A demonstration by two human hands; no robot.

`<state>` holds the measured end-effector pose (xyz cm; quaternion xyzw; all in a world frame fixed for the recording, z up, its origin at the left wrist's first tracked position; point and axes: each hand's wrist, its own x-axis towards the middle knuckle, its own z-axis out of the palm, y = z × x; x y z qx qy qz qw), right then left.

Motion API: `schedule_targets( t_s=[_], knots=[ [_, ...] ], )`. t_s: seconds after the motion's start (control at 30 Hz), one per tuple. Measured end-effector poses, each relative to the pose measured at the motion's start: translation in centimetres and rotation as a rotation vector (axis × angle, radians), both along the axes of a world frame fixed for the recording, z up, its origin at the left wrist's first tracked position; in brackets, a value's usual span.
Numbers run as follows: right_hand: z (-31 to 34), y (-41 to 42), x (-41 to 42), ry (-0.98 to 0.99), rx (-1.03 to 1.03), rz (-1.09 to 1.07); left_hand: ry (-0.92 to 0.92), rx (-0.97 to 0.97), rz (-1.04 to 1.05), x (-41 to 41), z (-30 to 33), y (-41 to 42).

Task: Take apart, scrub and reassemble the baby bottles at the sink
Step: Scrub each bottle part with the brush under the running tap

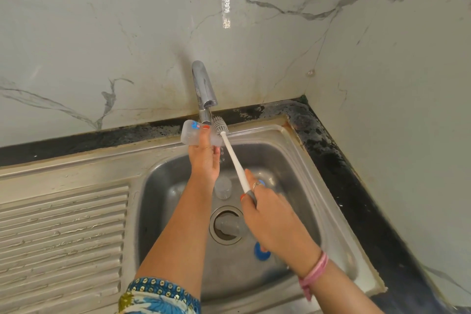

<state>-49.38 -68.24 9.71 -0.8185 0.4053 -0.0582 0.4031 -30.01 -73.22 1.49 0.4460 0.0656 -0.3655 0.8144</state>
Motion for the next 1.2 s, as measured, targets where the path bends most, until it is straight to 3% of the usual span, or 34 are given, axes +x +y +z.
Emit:
schedule_targets(
  t_s=[0.17, 0.33, 0.57, 0.83, 0.93, 1.1, 1.2],
  knots=[
    [0.3, -1.7, 0.4, -0.001, 0.042, -0.033, -0.146, -0.056, -0.052, -0.4, 0.2, 0.4],
    [-0.3, 0.7, -0.9, 0.007, -0.096, 0.047, -0.086, -0.16, 0.016, 0.5, 0.7, 0.6],
    [0.8, -2.2, 0.4, 0.025, 0.097, 0.01, -0.083, -0.214, -0.048, 0.2, -0.1, 2.3],
    [0.1, 0.3, -0.9, 0.026, 0.034, 0.077, -0.068, -0.251, -0.064, 1.2, 0.6, 2.4],
    [0.6, -1.6, -0.2, 0.034, 0.131, 0.036, -0.074, -0.234, -0.095, 0.3, 0.5, 2.4],
    [0.8, -4.0, 0.2, -0.154, 0.385, -0.02, 0.091, -0.216, 0.004, 0.3, 0.3, 2.5],
    [-0.2, -3.4, -1.5, -0.093, 0.125, 0.062, 0.223, -0.231, 0.067, 1.0, 0.6, 2.2]
  ],
)
